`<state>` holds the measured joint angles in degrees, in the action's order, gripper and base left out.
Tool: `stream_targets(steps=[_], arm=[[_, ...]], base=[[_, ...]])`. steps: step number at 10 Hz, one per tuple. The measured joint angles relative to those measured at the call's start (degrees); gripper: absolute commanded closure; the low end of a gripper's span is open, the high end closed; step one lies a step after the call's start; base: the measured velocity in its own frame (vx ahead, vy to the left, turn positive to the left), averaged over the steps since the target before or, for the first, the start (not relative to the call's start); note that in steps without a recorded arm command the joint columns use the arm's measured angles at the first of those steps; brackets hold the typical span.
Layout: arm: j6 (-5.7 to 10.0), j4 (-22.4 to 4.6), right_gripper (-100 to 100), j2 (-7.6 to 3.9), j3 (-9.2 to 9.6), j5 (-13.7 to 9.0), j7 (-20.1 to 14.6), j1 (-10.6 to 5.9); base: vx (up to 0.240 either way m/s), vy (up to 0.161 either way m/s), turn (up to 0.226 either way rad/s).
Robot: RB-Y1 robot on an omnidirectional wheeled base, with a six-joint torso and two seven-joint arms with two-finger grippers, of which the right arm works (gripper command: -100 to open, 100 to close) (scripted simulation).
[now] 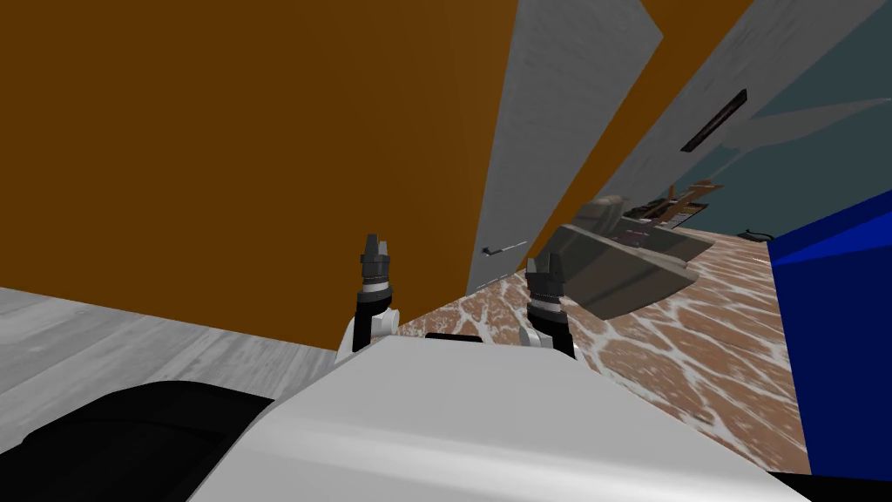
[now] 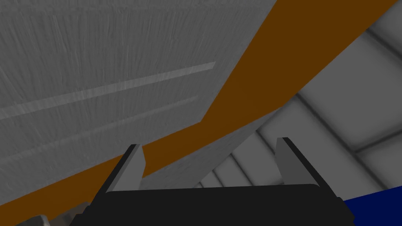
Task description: Pull the door open
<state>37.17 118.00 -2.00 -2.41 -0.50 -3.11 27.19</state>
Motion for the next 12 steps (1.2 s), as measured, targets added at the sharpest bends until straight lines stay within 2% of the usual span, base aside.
stream_targets(steps=[2, 5, 6, 8, 10, 12], arm=[[0.57, -2.6, -100, -1.03, 0.24, -0.3, -0.7, -0.67], [1.68, -7.8, -100, -2.65, 0.04, -0.8, -1.9, -2.57], [1.74, -8.5, -100, -2.69, 0.37, -0.8, -2.0, -2.56], [3.15, -12.2, -100, -3.54, 0.57, -1.0, -2.6, -3.43], [3.62, -15.1, -100, -4.37, 0.72, -1.2, -3.2, -4.36], [4.77, -18.4, -100, -5.14, 1.02, -1.4, -3.8, -4.93]], base=[[0.034, -0.052, 0.099], [0.022, -0.045, 0.082], [0.033, -0.052, 0.114], [0.025, -0.049, 0.112], [0.02, -0.054, 0.106], [0.029, -0.054, 0.085]])
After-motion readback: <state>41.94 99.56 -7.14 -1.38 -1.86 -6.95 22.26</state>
